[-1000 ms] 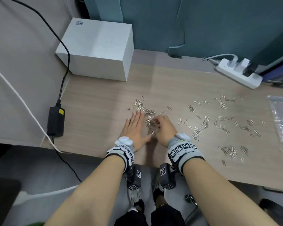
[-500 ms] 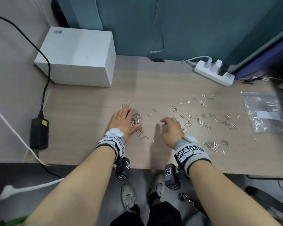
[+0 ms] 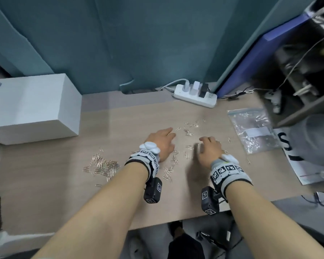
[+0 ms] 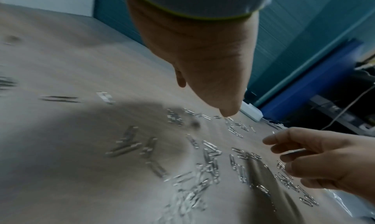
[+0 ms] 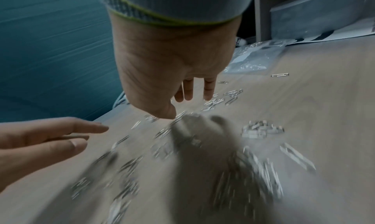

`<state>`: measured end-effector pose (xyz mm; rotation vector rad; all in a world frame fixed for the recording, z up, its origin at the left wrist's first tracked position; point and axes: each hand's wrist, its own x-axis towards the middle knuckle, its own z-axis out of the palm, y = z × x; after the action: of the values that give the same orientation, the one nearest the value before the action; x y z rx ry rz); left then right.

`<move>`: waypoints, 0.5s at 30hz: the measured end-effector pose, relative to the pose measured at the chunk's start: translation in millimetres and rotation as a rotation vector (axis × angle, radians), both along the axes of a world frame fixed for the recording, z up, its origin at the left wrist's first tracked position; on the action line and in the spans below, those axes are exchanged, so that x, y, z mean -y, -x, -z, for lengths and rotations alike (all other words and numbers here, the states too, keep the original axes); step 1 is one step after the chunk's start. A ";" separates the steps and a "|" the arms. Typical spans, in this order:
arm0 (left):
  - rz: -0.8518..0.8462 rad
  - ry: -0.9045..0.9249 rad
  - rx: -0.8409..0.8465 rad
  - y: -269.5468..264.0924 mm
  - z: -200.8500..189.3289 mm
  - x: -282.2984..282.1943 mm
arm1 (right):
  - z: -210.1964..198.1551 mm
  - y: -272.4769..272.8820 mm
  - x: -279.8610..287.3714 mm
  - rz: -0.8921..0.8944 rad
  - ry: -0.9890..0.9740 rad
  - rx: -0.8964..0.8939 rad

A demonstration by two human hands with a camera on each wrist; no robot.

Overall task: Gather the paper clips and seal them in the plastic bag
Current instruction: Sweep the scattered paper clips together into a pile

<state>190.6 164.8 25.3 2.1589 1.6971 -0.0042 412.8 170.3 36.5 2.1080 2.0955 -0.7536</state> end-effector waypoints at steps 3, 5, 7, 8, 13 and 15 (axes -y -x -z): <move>0.072 0.013 -0.022 -38.5 7.2 -41.5 | 6.8 -29.2 -33.6 0.001 0.010 0.009; 0.109 0.026 -0.028 -63.3 17.6 -71.9 | 12.2 -50.0 -58.4 -0.025 0.029 0.012; 0.137 0.045 -0.043 -80.8 27.0 -95.8 | 14.0 -61.9 -78.3 -0.055 0.009 0.019; 0.150 0.043 -0.052 -84.7 29.5 -102.3 | 13.9 -62.1 -84.2 -0.085 -0.009 0.021; 0.237 0.078 -0.108 -103.0 44.7 -132.6 | 20.1 -69.6 -117.4 -0.155 0.022 -0.047; 0.257 0.075 -0.112 -96.9 46.3 -128.7 | 21.1 -67.9 -118.0 -0.171 0.022 -0.043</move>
<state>287.5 293.5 -21.0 2.3419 1.4398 -0.2595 480.6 288.3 15.4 1.8870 2.2431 -0.8018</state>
